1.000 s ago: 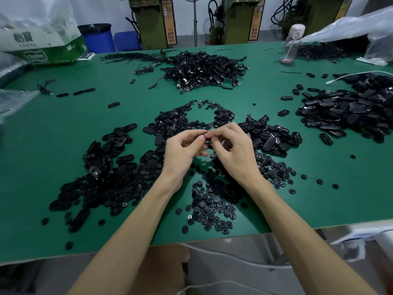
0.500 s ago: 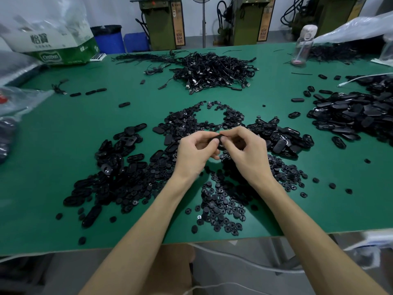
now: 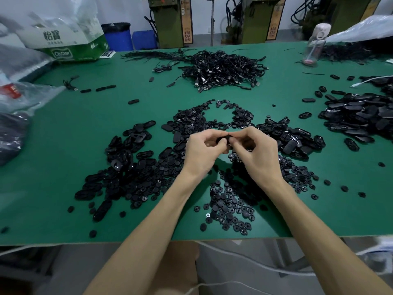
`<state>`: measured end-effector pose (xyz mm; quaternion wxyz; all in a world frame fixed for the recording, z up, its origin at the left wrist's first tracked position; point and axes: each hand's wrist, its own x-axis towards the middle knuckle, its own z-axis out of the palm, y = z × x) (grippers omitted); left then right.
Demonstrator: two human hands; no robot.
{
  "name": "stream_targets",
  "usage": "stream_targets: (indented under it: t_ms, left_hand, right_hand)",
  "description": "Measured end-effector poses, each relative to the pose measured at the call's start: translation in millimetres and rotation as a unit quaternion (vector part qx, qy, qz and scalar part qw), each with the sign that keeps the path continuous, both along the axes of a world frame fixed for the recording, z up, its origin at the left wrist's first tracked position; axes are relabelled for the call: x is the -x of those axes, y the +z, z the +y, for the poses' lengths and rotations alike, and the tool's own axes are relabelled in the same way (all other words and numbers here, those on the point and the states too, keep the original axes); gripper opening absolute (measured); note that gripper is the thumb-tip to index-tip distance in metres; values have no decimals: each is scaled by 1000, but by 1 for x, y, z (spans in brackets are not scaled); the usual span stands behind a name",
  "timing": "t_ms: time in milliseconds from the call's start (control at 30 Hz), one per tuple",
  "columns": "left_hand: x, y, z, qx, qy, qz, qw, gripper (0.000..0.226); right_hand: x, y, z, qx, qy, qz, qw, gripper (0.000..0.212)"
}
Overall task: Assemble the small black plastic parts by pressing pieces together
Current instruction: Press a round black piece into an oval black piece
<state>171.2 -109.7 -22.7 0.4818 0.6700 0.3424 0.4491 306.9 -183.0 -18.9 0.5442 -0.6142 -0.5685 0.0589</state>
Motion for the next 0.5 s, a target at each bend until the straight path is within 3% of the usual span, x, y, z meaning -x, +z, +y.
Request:
stream_targets:
  t_ms: [300,400,500]
  left_hand:
    - [1,0,-1,-13,7,5,1000,19]
    - [2,6,-3,-57,33,63,996,19]
    - [7,16,5,-89,117,146,978,23]
  right_hand:
    - [-2,-3,3,-8,-3,2,1000,12]
    - [-2,-4,4,-24,-32,8,999,15]
    - [-10,-5,6,-31,-130,60,989,13]
